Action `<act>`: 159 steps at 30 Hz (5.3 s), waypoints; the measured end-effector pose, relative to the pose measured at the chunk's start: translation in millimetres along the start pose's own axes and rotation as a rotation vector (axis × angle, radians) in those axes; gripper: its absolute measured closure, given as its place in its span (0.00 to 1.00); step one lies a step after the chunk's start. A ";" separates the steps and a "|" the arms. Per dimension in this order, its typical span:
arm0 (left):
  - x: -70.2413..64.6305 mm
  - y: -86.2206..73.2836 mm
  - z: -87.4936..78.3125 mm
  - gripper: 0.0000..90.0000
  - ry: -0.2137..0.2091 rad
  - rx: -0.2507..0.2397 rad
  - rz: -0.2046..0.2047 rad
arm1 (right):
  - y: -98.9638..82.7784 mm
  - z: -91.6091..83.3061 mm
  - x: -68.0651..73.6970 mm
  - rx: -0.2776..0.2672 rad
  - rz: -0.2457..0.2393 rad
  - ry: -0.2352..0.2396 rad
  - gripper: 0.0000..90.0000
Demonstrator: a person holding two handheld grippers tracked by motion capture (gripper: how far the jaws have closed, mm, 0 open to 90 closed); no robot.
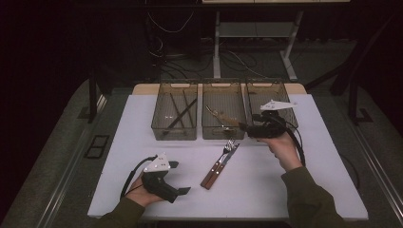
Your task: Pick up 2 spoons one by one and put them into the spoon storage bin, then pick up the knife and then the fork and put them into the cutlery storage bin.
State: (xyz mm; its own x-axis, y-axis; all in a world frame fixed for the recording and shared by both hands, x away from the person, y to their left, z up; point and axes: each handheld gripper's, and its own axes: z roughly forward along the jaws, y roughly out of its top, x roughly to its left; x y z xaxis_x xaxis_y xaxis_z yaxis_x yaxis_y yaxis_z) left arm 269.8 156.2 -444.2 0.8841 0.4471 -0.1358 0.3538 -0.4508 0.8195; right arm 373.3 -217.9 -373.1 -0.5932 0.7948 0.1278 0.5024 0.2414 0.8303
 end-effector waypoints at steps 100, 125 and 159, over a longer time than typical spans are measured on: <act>-33.6 40.8 75.7 0.99 -0.002 0.194 0.085 | -132.1 -71.0 6.6 0.040 -0.121 0.054 0.19; 3.4 59.8 85.2 0.76 0.056 0.160 0.004 | -131.4 -71.7 5.7 0.033 -0.123 0.057 0.19; 2.3 52.8 90.9 0.85 0.074 0.165 0.075 | -130.2 -71.6 2.3 0.020 -0.074 0.041 0.19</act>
State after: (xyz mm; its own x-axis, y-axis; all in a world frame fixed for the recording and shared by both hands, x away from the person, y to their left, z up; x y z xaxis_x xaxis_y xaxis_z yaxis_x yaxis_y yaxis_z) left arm 318.2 63.2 -451.8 0.8873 0.4602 -0.0316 0.3386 -0.6031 0.7223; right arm 261.5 -287.4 -442.1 -0.6541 0.7511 0.0889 0.4687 0.3103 0.8271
